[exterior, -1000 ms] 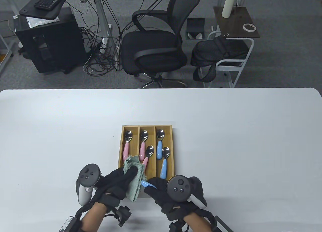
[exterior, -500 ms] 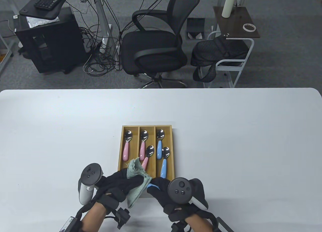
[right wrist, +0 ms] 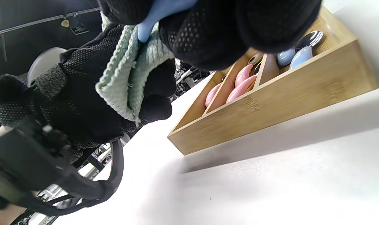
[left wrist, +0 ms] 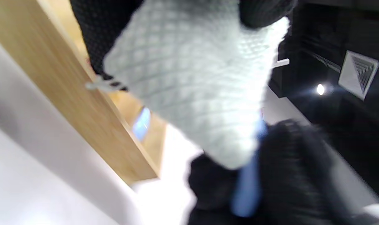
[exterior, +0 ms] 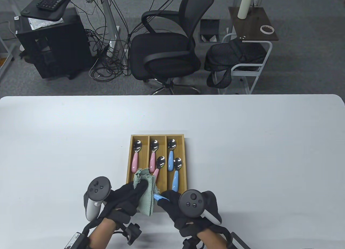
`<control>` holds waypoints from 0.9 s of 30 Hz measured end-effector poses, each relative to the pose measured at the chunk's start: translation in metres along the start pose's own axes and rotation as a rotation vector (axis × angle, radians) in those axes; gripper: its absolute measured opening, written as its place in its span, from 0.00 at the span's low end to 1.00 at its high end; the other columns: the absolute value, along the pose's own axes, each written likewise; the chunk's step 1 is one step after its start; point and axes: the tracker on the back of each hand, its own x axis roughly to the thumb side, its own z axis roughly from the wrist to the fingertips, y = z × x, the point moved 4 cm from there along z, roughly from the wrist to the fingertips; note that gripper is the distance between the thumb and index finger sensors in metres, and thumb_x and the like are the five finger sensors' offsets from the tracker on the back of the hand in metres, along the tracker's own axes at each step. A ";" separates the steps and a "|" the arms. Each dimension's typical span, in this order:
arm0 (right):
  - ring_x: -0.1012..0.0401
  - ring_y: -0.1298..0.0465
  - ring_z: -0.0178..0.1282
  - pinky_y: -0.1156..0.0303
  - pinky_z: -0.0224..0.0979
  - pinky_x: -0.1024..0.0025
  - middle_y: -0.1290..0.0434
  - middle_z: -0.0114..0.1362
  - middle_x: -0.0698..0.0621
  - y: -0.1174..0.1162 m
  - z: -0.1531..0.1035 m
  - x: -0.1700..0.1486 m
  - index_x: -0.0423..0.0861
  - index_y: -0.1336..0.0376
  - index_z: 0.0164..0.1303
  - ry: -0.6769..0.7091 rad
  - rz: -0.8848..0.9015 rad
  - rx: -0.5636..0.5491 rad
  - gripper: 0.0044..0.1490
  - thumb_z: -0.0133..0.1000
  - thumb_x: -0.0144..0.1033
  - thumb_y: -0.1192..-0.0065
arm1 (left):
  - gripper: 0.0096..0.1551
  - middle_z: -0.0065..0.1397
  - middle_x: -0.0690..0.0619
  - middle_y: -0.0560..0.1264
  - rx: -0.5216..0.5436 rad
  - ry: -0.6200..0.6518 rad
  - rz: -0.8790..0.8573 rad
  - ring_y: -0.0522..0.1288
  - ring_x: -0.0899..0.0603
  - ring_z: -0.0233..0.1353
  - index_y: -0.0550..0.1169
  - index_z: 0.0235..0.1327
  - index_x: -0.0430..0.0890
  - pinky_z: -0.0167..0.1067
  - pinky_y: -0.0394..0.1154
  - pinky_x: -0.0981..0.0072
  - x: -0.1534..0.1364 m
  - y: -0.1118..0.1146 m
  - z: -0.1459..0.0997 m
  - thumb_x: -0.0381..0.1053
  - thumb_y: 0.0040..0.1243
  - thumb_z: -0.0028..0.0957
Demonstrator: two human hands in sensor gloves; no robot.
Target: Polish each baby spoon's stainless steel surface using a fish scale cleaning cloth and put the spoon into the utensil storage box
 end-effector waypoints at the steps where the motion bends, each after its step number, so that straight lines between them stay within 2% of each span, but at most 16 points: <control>1: 0.61 0.21 0.44 0.20 0.49 0.68 0.28 0.60 0.48 0.000 0.000 0.000 0.41 0.42 0.72 -0.001 -0.004 -0.002 0.31 0.69 0.51 0.58 | 0.31 0.61 0.43 0.82 -0.041 -0.014 -0.055 0.89 0.45 0.55 0.75 0.67 0.35 0.55 0.86 0.54 -0.003 0.001 0.002 0.58 0.48 0.66; 3: 0.61 0.21 0.44 0.20 0.49 0.68 0.28 0.60 0.48 0.001 -0.001 -0.001 0.41 0.42 0.72 -0.001 -0.017 -0.005 0.31 0.69 0.51 0.58 | 0.30 0.65 0.41 0.80 -0.108 -0.036 -0.150 0.88 0.43 0.59 0.72 0.71 0.35 0.57 0.85 0.52 -0.008 0.004 0.003 0.55 0.51 0.66; 7: 0.60 0.21 0.46 0.20 0.50 0.68 0.28 0.61 0.48 0.002 -0.001 0.000 0.42 0.42 0.72 0.007 -0.032 -0.019 0.30 0.69 0.50 0.57 | 0.30 0.70 0.43 0.77 -0.162 -0.047 -0.257 0.86 0.42 0.63 0.70 0.74 0.39 0.60 0.84 0.52 -0.011 0.006 0.006 0.50 0.62 0.63; 8: 0.60 0.21 0.46 0.20 0.51 0.68 0.28 0.61 0.48 0.001 -0.001 0.000 0.42 0.42 0.72 0.011 -0.033 -0.018 0.30 0.69 0.50 0.57 | 0.30 0.70 0.44 0.78 -0.152 -0.047 -0.247 0.86 0.43 0.63 0.71 0.73 0.41 0.60 0.85 0.53 -0.011 0.005 0.007 0.48 0.66 0.61; 11: 0.60 0.20 0.46 0.19 0.51 0.68 0.28 0.62 0.49 -0.004 -0.001 0.003 0.44 0.42 0.72 0.029 -0.015 0.013 0.29 0.69 0.50 0.57 | 0.33 0.65 0.48 0.81 -0.084 -0.025 -0.141 0.88 0.47 0.58 0.75 0.68 0.44 0.57 0.86 0.57 -0.007 0.001 0.006 0.54 0.73 0.52; 15: 0.58 0.19 0.49 0.18 0.53 0.66 0.27 0.64 0.49 -0.007 0.001 0.001 0.47 0.41 0.73 0.029 -0.005 0.046 0.28 0.68 0.51 0.54 | 0.34 0.59 0.52 0.83 -0.001 0.021 0.017 0.90 0.51 0.53 0.77 0.62 0.46 0.53 0.87 0.59 0.004 -0.004 0.002 0.61 0.73 0.48; 18: 0.57 0.18 0.50 0.18 0.54 0.65 0.27 0.65 0.48 -0.004 0.001 0.001 0.47 0.40 0.72 0.025 0.008 0.021 0.28 0.68 0.51 0.53 | 0.34 0.51 0.55 0.86 0.055 0.049 0.166 0.91 0.55 0.47 0.81 0.56 0.45 0.49 0.89 0.62 0.009 -0.009 0.002 0.68 0.68 0.47; 20: 0.58 0.18 0.49 0.18 0.53 0.66 0.27 0.64 0.49 -0.002 0.002 0.000 0.46 0.40 0.72 0.027 -0.009 -0.006 0.29 0.68 0.51 0.53 | 0.34 0.49 0.55 0.86 0.062 0.047 0.171 0.91 0.55 0.45 0.82 0.54 0.43 0.48 0.89 0.62 0.008 -0.008 0.002 0.69 0.62 0.52; 23: 0.59 0.18 0.48 0.18 0.52 0.67 0.27 0.63 0.48 -0.001 0.001 -0.002 0.44 0.40 0.72 0.015 -0.003 -0.013 0.29 0.68 0.51 0.53 | 0.33 0.50 0.53 0.86 0.068 0.047 0.171 0.92 0.54 0.46 0.81 0.55 0.40 0.48 0.89 0.61 0.008 -0.004 0.002 0.67 0.52 0.61; 27: 0.58 0.19 0.48 0.18 0.52 0.67 0.27 0.63 0.48 0.003 0.001 -0.004 0.44 0.40 0.72 0.009 -0.008 -0.026 0.30 0.68 0.51 0.54 | 0.33 0.54 0.50 0.85 0.043 0.042 0.123 0.91 0.51 0.50 0.79 0.60 0.37 0.51 0.88 0.59 0.006 0.000 0.000 0.63 0.47 0.65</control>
